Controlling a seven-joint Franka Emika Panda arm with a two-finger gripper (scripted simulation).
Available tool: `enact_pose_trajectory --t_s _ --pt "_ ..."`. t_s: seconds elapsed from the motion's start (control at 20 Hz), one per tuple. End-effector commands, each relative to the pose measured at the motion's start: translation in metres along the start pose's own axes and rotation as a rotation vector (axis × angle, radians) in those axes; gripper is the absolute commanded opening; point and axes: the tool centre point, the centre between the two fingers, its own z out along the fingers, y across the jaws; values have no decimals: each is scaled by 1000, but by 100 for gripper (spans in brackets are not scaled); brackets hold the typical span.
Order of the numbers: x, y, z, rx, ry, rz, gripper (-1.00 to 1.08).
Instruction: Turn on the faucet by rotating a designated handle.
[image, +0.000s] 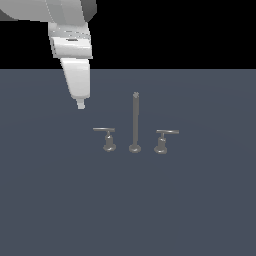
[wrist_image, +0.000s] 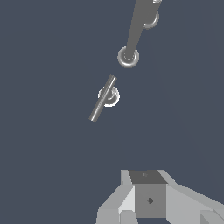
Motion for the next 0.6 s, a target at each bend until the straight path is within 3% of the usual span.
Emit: enact_pose_trajectory --t_s 0.0,0.55 --pt "5 -10 12 0 3 49 -100" --pt "39 -51 68 -5 16 285 -100"
